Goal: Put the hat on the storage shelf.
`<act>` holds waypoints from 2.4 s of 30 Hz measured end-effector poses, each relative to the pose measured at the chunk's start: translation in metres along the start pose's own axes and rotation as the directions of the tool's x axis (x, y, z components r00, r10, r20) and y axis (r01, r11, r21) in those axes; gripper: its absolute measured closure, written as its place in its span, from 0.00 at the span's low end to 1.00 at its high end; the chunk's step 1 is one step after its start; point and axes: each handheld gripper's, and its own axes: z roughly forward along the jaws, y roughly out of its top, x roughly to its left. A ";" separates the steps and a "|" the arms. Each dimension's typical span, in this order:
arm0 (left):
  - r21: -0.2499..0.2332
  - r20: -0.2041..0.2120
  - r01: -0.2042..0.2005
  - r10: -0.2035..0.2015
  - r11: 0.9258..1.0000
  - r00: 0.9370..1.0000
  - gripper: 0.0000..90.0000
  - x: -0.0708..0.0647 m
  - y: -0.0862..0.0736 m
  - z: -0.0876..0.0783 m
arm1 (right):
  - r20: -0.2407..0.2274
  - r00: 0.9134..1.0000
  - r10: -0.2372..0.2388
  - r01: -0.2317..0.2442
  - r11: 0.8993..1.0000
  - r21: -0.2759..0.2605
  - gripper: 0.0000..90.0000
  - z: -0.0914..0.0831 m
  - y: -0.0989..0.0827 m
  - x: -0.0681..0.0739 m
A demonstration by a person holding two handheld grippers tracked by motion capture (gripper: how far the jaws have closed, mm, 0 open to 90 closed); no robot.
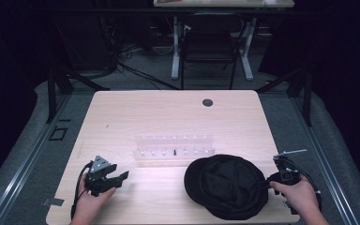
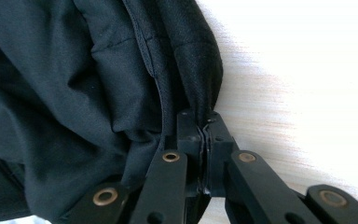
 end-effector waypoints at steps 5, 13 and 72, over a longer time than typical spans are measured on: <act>0.001 0.000 0.002 -0.002 1.000 1.000 0.45 0.000 0.000 0.000 | -0.048 0.999 0.019 -0.020 1.000 -0.019 0.97 -0.007 -0.001 -0.001; 0.003 0.000 0.000 0.000 1.000 1.000 0.45 0.000 0.000 0.000 | -0.100 0.995 0.007 -0.010 0.999 -0.036 0.97 -0.023 -0.001 0.003; 0.001 -0.009 -0.001 0.001 1.000 1.000 0.45 -0.001 0.000 0.000 | -0.445 0.894 -0.053 -0.009 0.991 -0.136 0.98 -0.093 0.012 0.059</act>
